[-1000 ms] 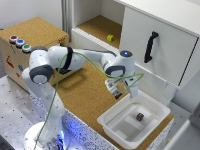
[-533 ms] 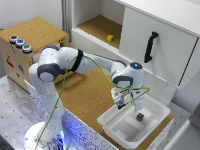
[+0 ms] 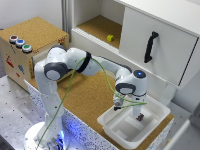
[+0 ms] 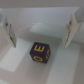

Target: Pick up the purple block

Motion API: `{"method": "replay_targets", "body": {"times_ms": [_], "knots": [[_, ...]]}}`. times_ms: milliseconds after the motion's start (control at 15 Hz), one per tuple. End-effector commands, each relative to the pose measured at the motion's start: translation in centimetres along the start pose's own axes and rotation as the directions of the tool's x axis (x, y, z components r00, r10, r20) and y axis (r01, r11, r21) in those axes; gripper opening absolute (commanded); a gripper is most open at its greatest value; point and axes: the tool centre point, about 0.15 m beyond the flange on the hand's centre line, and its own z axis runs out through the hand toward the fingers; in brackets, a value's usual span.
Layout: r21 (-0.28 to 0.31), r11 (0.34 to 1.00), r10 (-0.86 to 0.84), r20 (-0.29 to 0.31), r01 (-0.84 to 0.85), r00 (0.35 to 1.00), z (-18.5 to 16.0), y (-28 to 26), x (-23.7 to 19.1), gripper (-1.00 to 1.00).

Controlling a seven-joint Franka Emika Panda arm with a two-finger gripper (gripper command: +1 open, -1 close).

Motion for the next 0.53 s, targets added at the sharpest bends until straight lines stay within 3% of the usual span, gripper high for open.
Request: {"method": "replay_targets", "body": {"times_ms": [0,467], "knots": [[-0.041,0.992,0.120,0.118,-0.116,0.986,4.6,-2.6,1.6,1.00],[-0.096,0.984,0.158,0.102,-0.148,0.982,6.6,-0.4,2.1,1.00]]}}
